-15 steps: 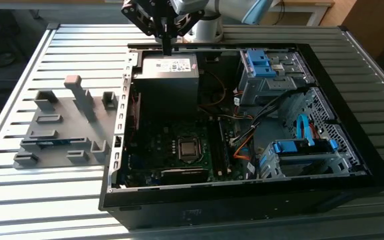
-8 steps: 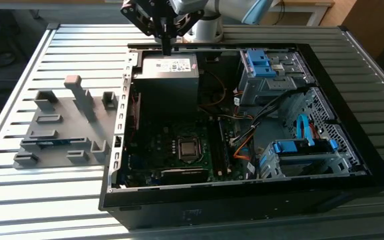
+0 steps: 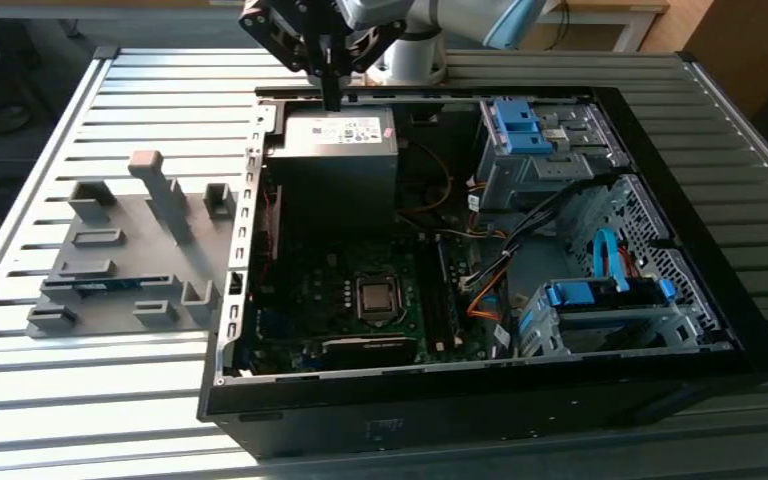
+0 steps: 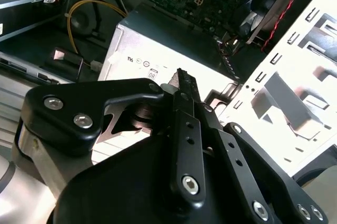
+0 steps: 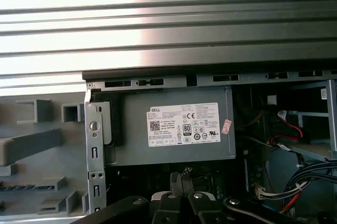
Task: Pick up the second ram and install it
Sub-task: 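Reach for the second ram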
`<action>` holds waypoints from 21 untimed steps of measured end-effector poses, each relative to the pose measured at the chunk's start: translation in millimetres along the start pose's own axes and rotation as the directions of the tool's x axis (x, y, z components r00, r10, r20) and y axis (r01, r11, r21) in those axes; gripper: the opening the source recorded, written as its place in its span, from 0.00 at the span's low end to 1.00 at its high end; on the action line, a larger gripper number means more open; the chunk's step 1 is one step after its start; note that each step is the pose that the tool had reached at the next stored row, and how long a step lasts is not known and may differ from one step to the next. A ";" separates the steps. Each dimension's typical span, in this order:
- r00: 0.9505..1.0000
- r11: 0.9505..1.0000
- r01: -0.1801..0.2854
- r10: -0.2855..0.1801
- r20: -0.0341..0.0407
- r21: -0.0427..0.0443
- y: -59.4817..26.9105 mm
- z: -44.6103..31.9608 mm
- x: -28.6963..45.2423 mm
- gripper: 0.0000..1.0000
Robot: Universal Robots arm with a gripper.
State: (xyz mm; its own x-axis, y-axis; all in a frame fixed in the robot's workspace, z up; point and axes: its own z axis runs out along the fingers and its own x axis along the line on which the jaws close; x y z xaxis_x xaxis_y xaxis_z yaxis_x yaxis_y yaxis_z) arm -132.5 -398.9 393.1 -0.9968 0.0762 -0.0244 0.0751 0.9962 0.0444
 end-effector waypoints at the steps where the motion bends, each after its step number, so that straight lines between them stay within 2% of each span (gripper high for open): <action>1: 1.000 1.000 0.000 0.000 0.000 0.000 0.0 0.0 0.2 0.11; 4: 1.000 1.000 0.000 0.000 0.000 0.000 -0.3 0.0 4.3 0.11; 8: 1.000 1.000 0.000 0.000 0.000 0.000 -0.4 0.0 4.9 0.11; 10: 1.000 1.000 0.000 0.000 0.000 0.000 -1.5 0.4 18.7 0.11; 14: 1.000 1.000 0.000 0.000 0.000 0.000 -1.5 0.5 19.1 0.11; 15: 1.000 1.000 0.000 0.000 0.000 0.000 -2.3 0.8 28.7 0.11; 16: 1.000 1.000 0.000 0.000 0.000 0.000 -2.8 1.6 35.3 0.11; 21: 1.000 1.000 0.000 0.000 0.000 0.000 -2.8 1.6 35.5 0.11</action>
State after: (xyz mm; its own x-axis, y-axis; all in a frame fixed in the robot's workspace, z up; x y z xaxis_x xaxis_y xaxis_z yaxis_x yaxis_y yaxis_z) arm -168.0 -398.9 390.5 -0.9968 0.0762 -0.0244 0.0751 0.9962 0.0443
